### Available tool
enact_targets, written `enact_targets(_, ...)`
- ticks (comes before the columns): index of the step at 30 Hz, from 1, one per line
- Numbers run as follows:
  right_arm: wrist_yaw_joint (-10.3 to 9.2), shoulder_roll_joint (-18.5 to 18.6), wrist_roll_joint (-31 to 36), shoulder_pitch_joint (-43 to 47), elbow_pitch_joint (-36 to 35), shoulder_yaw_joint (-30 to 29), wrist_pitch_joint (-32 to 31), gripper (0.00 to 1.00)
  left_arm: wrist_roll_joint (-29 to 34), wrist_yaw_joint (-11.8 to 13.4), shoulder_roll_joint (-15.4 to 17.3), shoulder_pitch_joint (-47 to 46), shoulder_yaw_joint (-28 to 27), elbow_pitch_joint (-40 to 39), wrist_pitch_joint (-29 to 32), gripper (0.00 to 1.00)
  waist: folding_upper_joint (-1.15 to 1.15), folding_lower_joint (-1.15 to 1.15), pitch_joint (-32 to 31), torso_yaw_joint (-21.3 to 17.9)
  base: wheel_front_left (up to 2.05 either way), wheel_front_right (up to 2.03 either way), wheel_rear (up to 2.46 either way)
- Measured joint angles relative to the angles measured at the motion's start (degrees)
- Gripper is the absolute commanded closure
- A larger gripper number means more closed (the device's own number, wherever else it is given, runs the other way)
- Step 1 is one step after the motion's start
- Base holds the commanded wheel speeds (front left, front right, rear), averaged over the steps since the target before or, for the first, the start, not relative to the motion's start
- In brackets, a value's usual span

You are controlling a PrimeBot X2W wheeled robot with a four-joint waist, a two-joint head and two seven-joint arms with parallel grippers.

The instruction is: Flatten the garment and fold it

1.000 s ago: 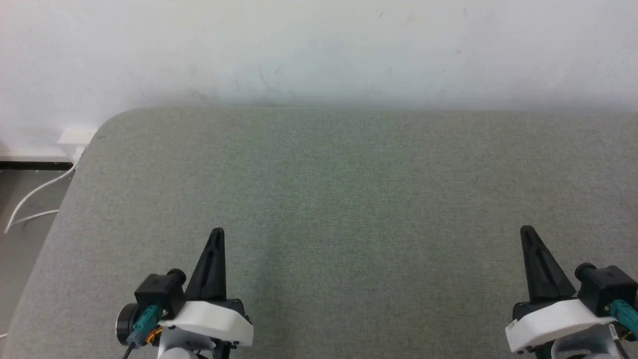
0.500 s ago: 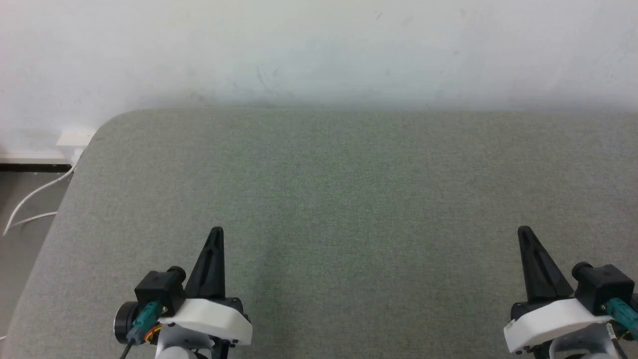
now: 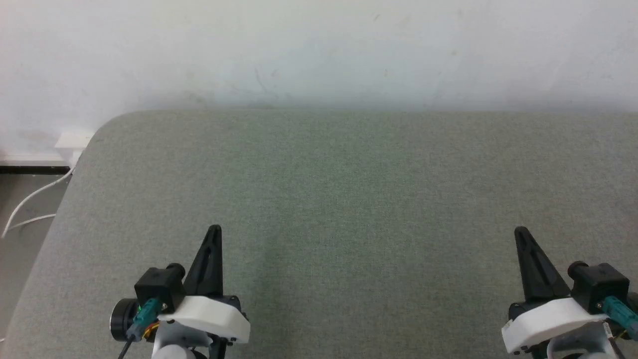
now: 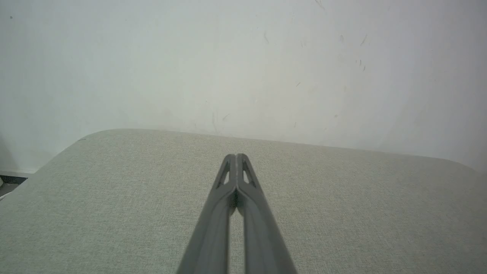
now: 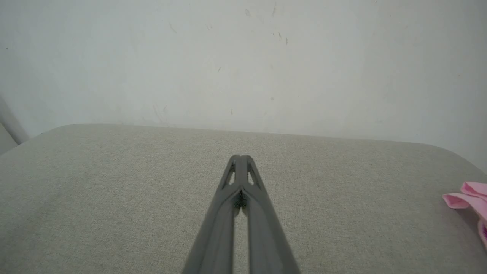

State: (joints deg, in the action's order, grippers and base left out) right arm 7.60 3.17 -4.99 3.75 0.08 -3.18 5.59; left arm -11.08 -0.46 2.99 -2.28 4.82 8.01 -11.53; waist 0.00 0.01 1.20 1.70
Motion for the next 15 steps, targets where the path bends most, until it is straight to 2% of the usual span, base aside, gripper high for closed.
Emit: enact_targets(15,0.00,0.0,1.0,-0.4,0.0,0.5,-0.9,1.00,1.5,0.0,0.0,0.1,-0.7,-1.2,1.9,1.00,0.00,0.00,-0.2,-0.3,0.00,0.00,0.00)
